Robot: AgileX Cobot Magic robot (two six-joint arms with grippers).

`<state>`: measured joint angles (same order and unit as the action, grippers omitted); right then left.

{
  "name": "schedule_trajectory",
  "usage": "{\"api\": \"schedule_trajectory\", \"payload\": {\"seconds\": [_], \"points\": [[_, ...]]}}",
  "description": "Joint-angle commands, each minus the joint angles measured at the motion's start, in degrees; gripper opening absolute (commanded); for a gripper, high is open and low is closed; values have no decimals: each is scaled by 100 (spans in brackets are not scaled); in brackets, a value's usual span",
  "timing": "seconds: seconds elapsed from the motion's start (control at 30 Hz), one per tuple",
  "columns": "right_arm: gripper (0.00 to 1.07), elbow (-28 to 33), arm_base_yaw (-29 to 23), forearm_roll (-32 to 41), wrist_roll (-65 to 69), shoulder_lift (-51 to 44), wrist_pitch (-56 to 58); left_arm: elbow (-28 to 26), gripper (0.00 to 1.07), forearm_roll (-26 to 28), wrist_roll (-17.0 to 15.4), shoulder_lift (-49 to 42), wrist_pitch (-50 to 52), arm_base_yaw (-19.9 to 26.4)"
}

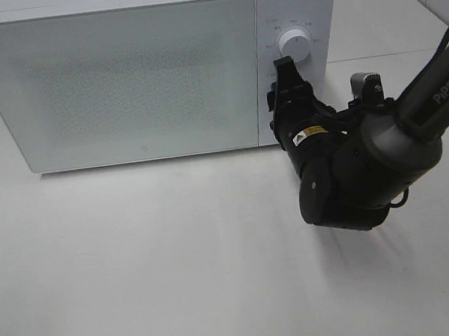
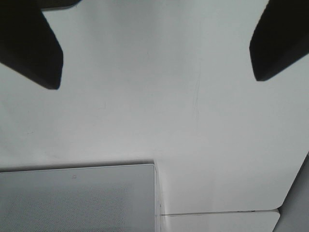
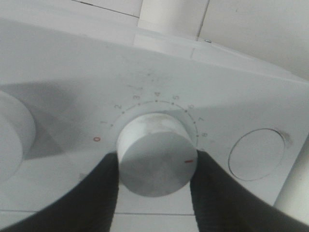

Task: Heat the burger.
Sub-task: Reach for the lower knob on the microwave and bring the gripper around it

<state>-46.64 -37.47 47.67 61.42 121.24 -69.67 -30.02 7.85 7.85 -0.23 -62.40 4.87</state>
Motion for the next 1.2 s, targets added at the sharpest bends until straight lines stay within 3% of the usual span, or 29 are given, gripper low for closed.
{"api": "schedule_trajectory", "payload": {"seconds": [0.03, 0.8, 1.2], "points": [[20, -80, 80, 573, 304, -138, -1094, 17, 98, 57, -34, -143, 74, -29], [22, -103, 80, 756, 1839, -172, -1077, 17, 98, 57, -34, -143, 74, -29], [23, -413, 80, 808, 1851, -172, -1077, 17, 98, 57, -34, -143, 74, -29]]}}
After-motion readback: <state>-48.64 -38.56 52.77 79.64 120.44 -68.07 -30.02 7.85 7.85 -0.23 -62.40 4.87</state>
